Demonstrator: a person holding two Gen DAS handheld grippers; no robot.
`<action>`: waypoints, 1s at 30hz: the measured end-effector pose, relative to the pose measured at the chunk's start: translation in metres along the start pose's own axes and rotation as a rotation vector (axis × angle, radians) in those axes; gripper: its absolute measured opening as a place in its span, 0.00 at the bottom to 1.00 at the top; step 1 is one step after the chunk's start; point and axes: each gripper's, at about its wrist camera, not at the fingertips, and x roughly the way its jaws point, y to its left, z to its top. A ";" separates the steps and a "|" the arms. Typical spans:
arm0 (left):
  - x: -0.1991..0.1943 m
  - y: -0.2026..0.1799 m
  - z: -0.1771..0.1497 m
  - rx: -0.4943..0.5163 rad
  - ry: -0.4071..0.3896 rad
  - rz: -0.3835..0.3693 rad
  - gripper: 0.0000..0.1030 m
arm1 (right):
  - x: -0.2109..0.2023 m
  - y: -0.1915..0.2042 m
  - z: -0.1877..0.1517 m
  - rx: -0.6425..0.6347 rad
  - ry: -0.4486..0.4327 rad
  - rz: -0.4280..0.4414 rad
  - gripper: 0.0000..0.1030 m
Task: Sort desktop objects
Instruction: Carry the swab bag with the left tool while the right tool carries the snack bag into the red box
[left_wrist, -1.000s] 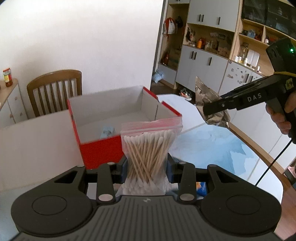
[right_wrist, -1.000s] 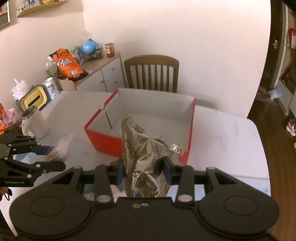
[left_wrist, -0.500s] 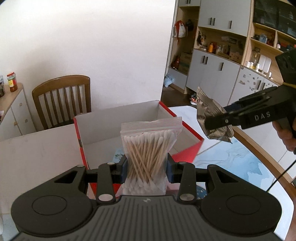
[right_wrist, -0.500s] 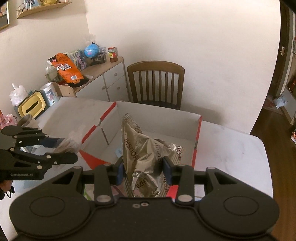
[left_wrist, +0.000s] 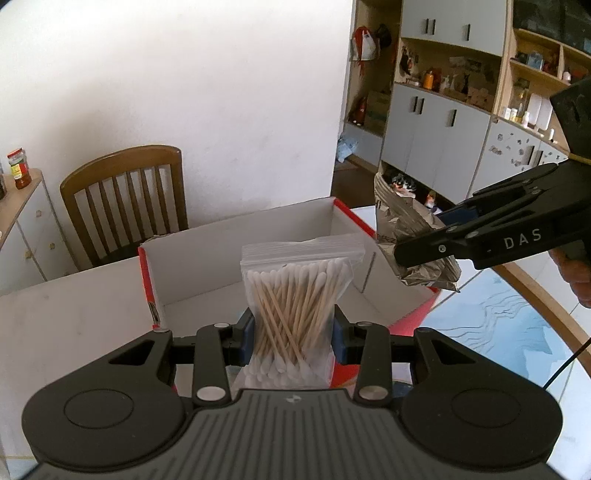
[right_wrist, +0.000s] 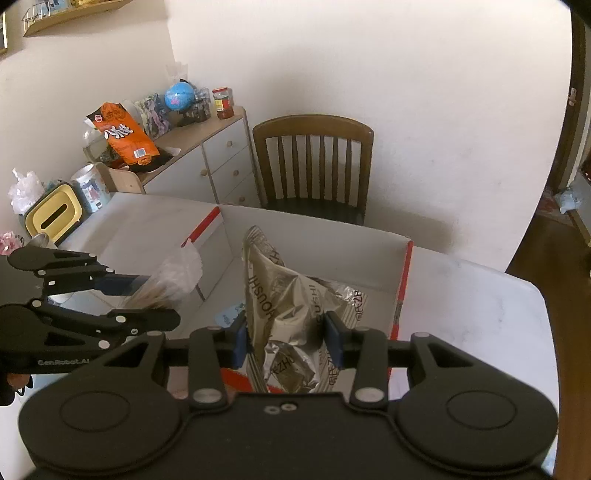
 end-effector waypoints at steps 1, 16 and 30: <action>0.003 0.002 0.001 -0.002 0.007 0.003 0.37 | 0.002 -0.001 0.001 -0.004 0.003 0.001 0.39; 0.072 0.024 0.020 0.013 0.138 0.072 0.37 | 0.065 -0.011 0.009 -0.034 0.069 -0.003 0.39; 0.122 0.035 0.023 0.049 0.252 0.115 0.37 | 0.111 -0.016 -0.010 -0.007 0.184 -0.016 0.39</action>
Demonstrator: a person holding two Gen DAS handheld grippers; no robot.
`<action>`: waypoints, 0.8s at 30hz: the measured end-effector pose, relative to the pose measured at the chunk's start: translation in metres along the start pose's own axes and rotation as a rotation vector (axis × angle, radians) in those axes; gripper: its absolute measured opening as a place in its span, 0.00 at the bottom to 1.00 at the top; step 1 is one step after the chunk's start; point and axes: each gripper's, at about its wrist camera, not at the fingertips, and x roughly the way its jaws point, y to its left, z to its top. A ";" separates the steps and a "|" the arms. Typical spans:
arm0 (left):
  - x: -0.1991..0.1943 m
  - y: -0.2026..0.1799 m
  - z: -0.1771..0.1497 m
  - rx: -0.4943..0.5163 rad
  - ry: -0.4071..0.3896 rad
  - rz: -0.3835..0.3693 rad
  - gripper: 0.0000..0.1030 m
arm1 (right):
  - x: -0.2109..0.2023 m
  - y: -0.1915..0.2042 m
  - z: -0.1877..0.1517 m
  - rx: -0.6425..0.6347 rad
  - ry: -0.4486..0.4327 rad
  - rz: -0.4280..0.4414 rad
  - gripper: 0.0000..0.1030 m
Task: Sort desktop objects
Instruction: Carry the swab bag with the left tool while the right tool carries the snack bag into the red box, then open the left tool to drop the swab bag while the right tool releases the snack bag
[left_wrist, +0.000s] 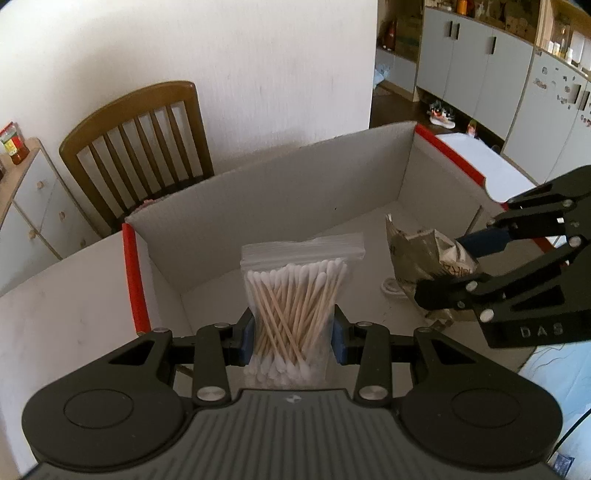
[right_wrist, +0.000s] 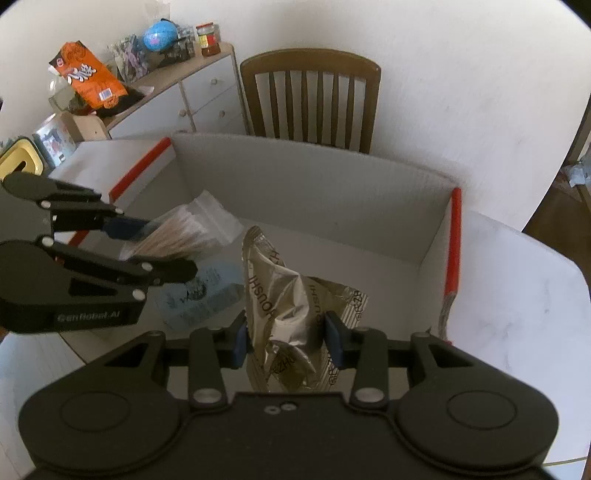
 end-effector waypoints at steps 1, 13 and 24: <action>0.002 0.001 0.000 -0.003 0.008 -0.002 0.37 | 0.002 0.000 -0.001 0.000 0.006 0.004 0.39; 0.023 0.005 0.000 -0.013 0.100 -0.032 0.37 | 0.011 0.000 -0.006 -0.029 0.071 -0.008 0.39; 0.035 0.003 -0.005 -0.010 0.146 -0.050 0.37 | 0.010 -0.001 -0.009 -0.035 0.084 0.000 0.40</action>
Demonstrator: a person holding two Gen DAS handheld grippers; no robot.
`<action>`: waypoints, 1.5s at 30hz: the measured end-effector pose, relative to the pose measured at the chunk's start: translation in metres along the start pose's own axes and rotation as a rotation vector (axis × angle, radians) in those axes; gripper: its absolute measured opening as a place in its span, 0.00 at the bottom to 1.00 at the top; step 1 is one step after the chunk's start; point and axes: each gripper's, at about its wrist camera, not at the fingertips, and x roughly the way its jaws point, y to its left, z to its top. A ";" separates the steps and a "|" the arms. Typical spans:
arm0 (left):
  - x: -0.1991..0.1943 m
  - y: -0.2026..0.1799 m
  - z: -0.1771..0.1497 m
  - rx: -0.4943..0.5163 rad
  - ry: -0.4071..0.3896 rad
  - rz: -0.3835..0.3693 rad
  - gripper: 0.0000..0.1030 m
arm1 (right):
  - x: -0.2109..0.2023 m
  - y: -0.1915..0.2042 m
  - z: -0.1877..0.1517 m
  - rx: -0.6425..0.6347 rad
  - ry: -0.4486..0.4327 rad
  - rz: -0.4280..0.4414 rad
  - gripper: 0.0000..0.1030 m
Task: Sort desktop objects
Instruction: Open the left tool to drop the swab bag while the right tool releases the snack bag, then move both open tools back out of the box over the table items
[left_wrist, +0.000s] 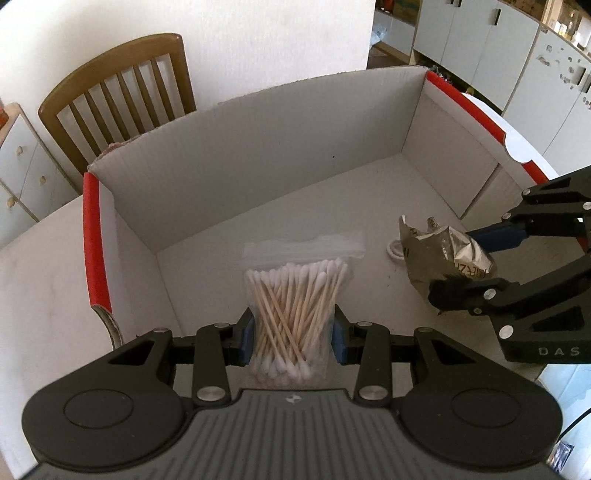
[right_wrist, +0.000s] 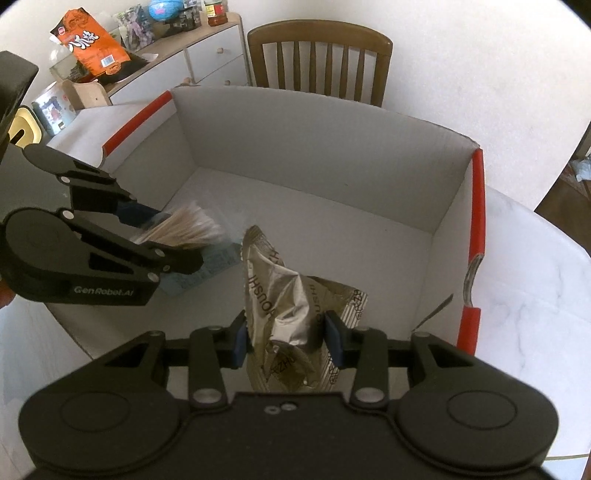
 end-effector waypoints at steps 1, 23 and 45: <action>0.000 0.001 0.000 -0.002 0.001 -0.003 0.38 | 0.000 -0.001 0.000 0.005 0.001 0.000 0.40; -0.008 -0.007 0.001 0.001 0.002 -0.043 0.68 | -0.018 0.000 -0.001 -0.027 -0.036 0.022 0.58; -0.062 -0.004 -0.009 -0.041 -0.111 -0.026 0.81 | -0.063 0.003 -0.003 -0.028 -0.163 0.003 0.68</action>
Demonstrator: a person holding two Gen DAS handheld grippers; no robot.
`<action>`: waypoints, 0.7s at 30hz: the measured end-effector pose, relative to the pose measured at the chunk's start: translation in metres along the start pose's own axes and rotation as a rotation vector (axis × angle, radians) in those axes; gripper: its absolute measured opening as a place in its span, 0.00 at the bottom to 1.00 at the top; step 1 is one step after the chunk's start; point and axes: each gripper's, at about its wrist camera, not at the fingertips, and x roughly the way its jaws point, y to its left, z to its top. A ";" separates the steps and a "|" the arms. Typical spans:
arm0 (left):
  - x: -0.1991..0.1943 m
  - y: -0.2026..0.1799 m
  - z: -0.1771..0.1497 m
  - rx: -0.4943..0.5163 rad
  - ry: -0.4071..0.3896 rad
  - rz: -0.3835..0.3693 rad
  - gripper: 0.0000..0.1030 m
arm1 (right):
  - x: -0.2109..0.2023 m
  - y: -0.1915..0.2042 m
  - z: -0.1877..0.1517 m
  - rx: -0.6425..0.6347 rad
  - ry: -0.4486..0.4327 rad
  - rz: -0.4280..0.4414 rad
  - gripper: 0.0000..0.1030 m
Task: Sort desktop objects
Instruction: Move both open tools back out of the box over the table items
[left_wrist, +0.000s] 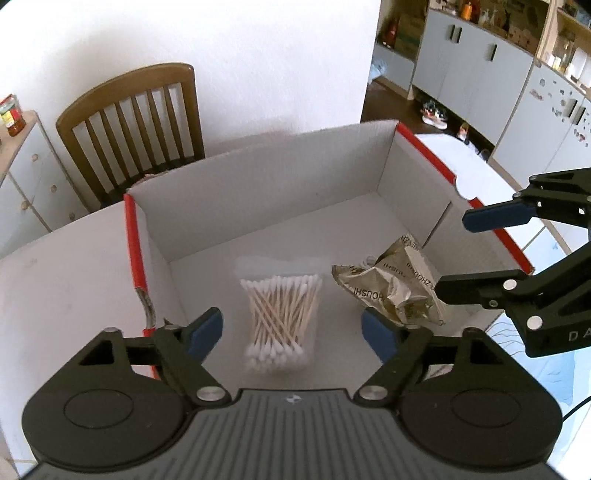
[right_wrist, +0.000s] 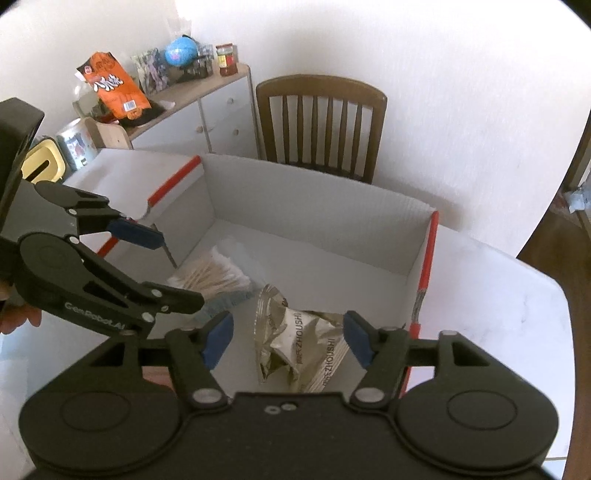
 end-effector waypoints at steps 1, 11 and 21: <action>-0.003 0.000 -0.001 -0.003 -0.007 -0.001 0.81 | -0.003 0.001 -0.001 -0.001 -0.006 0.000 0.68; -0.028 -0.010 -0.022 -0.014 -0.051 0.002 0.84 | -0.026 0.009 -0.009 -0.012 -0.037 -0.022 0.74; -0.053 -0.017 -0.037 -0.026 -0.109 -0.011 0.84 | -0.056 0.022 -0.023 -0.011 -0.179 -0.096 0.81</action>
